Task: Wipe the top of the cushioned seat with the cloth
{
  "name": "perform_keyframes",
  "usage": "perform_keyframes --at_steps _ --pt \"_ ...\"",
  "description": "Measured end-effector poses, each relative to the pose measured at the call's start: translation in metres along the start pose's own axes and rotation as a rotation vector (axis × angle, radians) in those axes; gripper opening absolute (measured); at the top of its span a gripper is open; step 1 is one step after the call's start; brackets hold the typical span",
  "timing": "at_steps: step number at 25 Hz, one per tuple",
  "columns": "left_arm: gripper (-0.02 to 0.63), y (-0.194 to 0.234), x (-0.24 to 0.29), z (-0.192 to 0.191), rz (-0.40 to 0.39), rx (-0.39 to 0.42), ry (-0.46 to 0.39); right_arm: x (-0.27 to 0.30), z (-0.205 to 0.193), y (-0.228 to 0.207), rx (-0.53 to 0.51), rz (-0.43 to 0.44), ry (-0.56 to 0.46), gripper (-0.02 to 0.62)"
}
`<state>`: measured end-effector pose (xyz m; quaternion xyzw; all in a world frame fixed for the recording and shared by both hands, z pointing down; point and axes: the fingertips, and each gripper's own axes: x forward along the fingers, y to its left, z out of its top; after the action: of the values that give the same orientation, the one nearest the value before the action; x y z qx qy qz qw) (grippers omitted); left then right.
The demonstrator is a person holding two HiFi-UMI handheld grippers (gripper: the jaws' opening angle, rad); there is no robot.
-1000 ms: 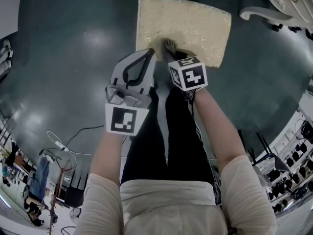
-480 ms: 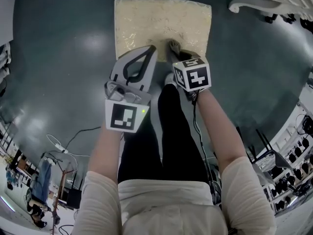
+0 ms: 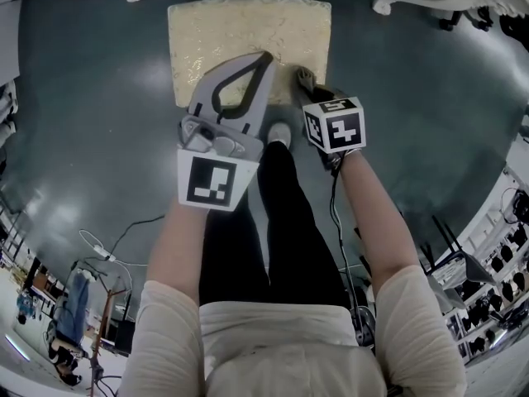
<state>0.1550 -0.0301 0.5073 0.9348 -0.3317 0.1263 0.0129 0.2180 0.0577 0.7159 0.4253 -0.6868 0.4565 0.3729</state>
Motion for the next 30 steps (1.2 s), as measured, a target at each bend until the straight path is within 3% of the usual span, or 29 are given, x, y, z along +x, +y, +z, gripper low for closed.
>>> perform_keyframes --at_steps 10,14,18,24,30 --pt "0.003 -0.008 0.012 0.007 0.013 0.013 0.005 -0.017 -0.026 -0.059 0.015 -0.113 0.050 0.031" --pt "0.002 -0.003 0.006 0.007 0.040 0.014 0.012 -0.030 -0.021 -0.063 0.045 -0.112 0.011 0.031" --pt "0.002 0.006 -0.006 0.012 0.072 -0.018 0.012 -0.049 0.002 -0.046 0.015 -0.108 -0.073 0.031" --pt "0.002 0.024 -0.029 0.035 0.083 -0.001 -0.008 -0.092 0.056 -0.002 -0.052 -0.095 -0.248 0.031" --pt "0.002 0.051 -0.071 0.089 0.107 -0.015 -0.041 -0.171 0.118 0.067 -0.092 -0.102 -0.485 0.031"
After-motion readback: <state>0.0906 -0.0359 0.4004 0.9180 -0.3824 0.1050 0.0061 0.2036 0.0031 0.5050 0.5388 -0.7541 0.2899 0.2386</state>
